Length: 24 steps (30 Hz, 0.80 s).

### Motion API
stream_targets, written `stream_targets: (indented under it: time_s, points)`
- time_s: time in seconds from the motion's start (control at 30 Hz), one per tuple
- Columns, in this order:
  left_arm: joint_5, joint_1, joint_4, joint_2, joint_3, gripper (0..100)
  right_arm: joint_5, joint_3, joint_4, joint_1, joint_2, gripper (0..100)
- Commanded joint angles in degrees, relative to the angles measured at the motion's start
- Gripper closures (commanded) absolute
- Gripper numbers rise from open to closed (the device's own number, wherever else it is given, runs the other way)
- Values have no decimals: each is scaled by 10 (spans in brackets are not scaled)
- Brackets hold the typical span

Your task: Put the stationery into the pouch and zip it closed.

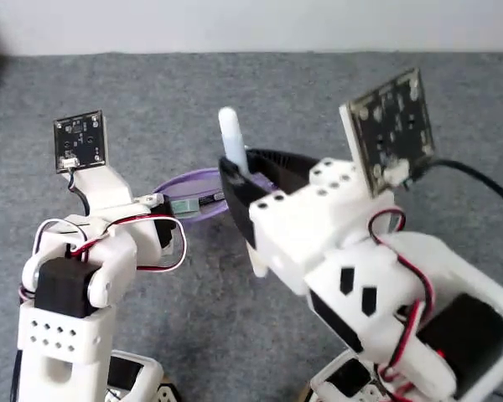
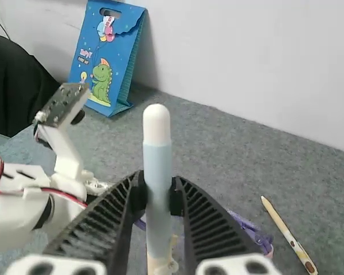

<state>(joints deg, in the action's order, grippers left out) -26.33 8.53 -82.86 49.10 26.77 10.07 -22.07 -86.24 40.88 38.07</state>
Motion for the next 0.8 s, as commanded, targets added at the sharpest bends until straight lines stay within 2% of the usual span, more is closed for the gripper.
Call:
stream_targets:
  time_s: [0.0, 0.27, 0.43, 0.6, 0.77]
  points:
    - [-8, -2, 3, -7, -20, 988, 4, 105, 78, 6, 65, 991]
    - [-8, -2, 2, -7, -20, 988, -34, 313, 418, 7, 108, 991]
    - [-7, -2, 3, -7, -20, 988, -78, 428, 577, 7, 109, 991]
    - [-7, -2, 3, -7, -20, 988, -107, 535, 680, 6, 112, 991]
    - [-7, -2, 3, -7, -21, 988, -109, 610, 684, 4, 133, 987]
